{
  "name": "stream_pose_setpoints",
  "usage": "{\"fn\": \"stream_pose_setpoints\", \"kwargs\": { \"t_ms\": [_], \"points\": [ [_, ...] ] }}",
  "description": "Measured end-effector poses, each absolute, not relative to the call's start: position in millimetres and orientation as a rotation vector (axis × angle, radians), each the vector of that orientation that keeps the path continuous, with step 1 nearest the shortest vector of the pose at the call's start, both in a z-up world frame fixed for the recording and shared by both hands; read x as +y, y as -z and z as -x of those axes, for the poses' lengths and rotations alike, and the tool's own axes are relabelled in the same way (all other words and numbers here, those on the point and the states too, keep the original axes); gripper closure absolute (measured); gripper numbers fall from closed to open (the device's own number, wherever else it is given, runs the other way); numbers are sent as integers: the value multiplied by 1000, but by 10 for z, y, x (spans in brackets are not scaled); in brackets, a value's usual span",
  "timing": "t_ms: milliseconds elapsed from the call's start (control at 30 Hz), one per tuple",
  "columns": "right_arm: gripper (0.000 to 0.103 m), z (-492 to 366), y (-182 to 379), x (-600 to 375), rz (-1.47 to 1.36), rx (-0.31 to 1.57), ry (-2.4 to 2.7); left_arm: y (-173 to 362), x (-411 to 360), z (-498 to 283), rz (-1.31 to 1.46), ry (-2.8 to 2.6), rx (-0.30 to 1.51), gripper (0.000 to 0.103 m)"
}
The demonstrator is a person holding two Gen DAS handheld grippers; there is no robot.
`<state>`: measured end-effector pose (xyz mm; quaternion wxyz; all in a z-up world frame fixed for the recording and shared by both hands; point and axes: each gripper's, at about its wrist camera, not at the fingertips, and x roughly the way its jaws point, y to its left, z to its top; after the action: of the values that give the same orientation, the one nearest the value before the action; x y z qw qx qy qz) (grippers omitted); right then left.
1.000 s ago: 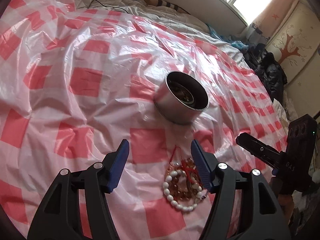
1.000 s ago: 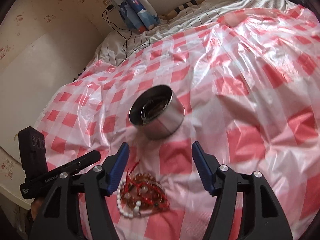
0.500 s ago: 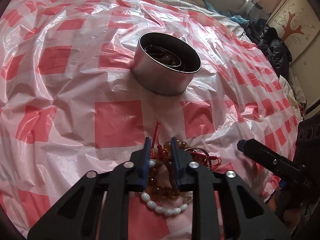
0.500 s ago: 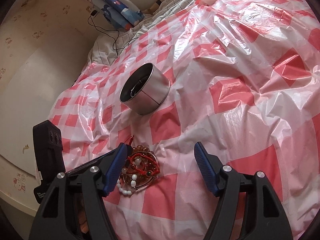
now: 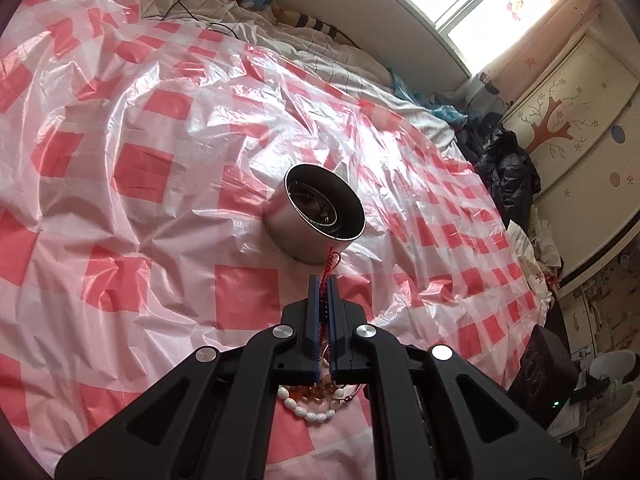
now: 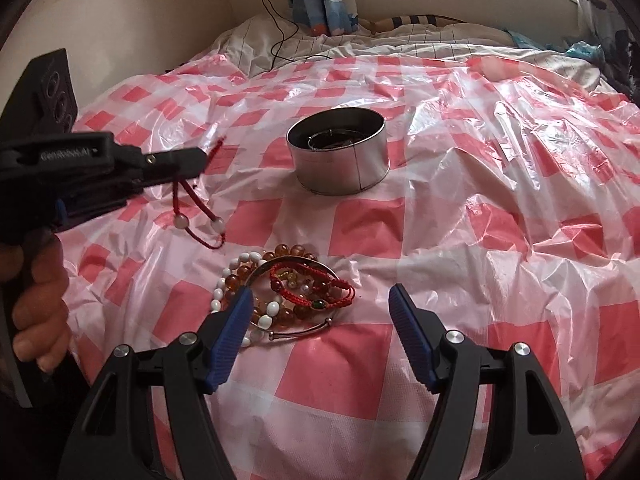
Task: Organize jewelry
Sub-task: 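Grasp the red beaded bracelet with the right gripper while the left gripper holds the red string bracelet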
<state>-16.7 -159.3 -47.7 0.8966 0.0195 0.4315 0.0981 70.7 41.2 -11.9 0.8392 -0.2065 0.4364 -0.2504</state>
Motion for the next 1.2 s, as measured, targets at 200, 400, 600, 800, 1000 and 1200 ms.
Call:
{"fn": "stream_pose_setpoints", "kwargs": {
  "t_ms": [200,400,600,800,1000,1200],
  "points": [
    [36,118,480,-1473,-13,867,-238,103,559,-705,462,518,918,100],
    [53,28,678,-1400,56,933,-213,114,575,-695,458,523,919,100],
    [92,37,665,-1526,-43,938,-231,106,561,-681,445,526,919,100],
    [95,45,529,-1707,-231,884,-301,110,556,-684,443,523,920,100],
    [96,50,426,-1877,-398,831,-371,142,530,-700,433,520,930,100],
    [96,52,389,-1998,-494,795,-403,158,510,-708,426,523,930,100]
  ]
}}
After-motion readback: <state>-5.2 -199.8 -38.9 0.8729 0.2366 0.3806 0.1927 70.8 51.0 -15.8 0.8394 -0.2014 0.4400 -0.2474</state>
